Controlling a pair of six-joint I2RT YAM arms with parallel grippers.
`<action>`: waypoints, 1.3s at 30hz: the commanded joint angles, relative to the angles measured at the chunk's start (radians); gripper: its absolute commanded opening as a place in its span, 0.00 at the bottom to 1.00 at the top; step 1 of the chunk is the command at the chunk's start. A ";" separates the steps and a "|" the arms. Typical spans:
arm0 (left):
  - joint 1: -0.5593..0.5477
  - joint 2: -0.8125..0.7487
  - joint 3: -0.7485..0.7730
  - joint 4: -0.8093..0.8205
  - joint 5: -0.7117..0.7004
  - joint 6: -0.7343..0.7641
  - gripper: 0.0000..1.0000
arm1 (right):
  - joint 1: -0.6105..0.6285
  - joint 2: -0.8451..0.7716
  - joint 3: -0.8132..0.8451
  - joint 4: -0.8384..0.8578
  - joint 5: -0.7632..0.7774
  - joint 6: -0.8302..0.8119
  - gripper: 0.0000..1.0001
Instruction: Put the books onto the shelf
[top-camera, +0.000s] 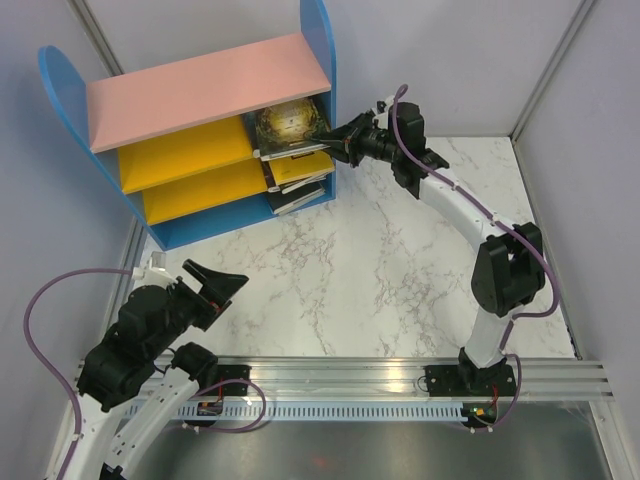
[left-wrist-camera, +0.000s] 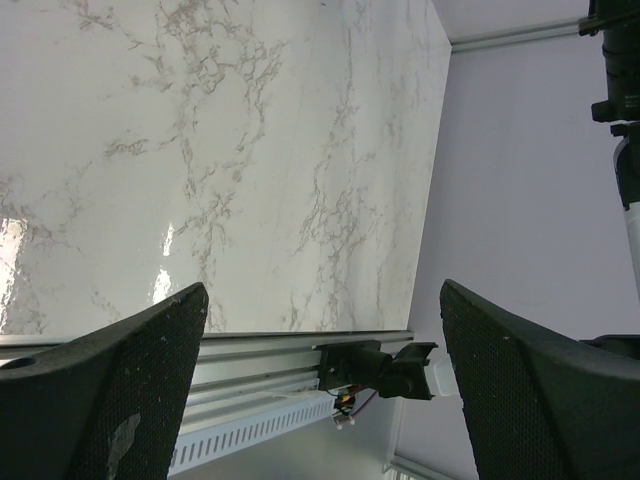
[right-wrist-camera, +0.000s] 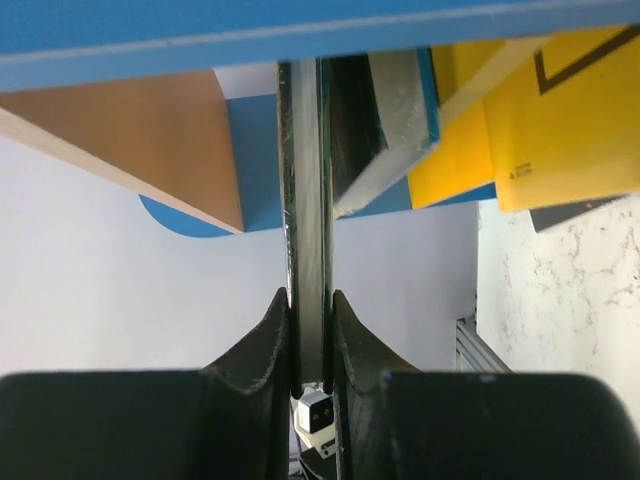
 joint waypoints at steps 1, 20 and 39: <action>-0.001 -0.001 -0.009 -0.004 -0.010 0.016 0.98 | -0.003 0.045 0.111 0.031 -0.006 0.032 0.00; -0.001 0.028 -0.002 0.000 -0.028 0.050 0.99 | 0.007 0.276 0.381 0.013 -0.031 0.094 0.54; -0.001 0.068 0.008 0.010 -0.010 0.074 0.99 | -0.016 0.161 0.151 0.007 -0.183 0.061 0.63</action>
